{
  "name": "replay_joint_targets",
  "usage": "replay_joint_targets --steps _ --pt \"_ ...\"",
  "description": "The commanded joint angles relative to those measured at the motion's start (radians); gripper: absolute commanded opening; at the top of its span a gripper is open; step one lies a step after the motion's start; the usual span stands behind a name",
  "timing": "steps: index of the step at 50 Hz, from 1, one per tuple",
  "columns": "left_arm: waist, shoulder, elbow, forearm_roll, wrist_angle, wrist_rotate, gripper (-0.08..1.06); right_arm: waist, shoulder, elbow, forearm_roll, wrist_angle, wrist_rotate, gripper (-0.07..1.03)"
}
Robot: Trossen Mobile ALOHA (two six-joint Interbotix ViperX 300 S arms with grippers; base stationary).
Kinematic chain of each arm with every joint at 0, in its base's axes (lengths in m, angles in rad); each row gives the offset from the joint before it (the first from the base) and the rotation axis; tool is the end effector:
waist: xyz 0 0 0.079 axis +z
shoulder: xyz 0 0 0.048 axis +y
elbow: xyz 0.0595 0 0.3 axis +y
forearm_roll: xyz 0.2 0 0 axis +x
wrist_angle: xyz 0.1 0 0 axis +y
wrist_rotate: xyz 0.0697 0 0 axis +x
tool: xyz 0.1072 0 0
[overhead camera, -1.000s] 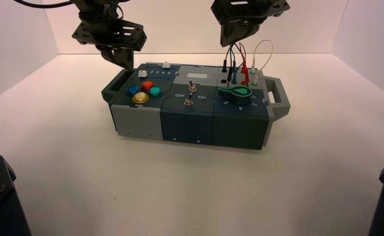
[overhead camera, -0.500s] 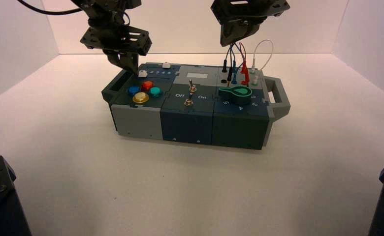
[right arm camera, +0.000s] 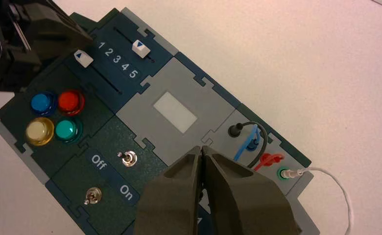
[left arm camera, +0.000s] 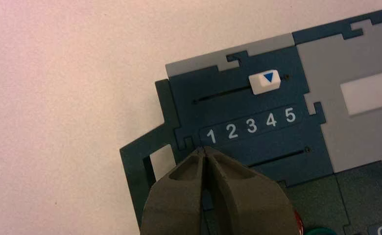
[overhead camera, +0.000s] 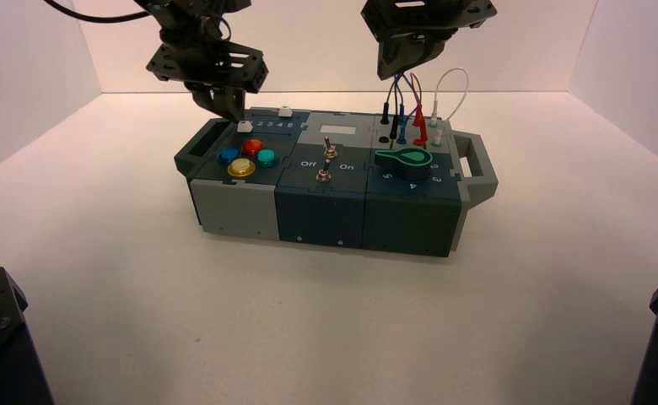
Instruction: Move the bottom slider to position 4.
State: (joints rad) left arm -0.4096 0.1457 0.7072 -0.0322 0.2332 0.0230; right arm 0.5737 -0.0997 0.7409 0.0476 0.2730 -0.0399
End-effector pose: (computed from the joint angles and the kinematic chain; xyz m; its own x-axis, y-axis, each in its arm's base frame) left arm 0.3501 -0.1534 0.0327 0.4245 -0.1924 -0.8847 0.3946 0.9188 -0.0105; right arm 0.3161 0.2069 0.1119 0.5059 0.3422 -0.7918 -0.5453 0.8381 0.0138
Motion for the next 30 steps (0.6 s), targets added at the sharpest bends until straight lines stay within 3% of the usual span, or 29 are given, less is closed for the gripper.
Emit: replay_joint_targets --steps 1,30 --pt "-0.005 -0.014 -0.021 -0.002 0.009 0.000 -0.03 0.002 -0.031 -0.032 0.005 -0.005 0.000 -0.02" --pt "-0.043 -0.008 -0.025 -0.002 0.023 -0.002 -0.03 0.002 -0.035 -0.034 0.005 -0.003 0.000 -0.02"
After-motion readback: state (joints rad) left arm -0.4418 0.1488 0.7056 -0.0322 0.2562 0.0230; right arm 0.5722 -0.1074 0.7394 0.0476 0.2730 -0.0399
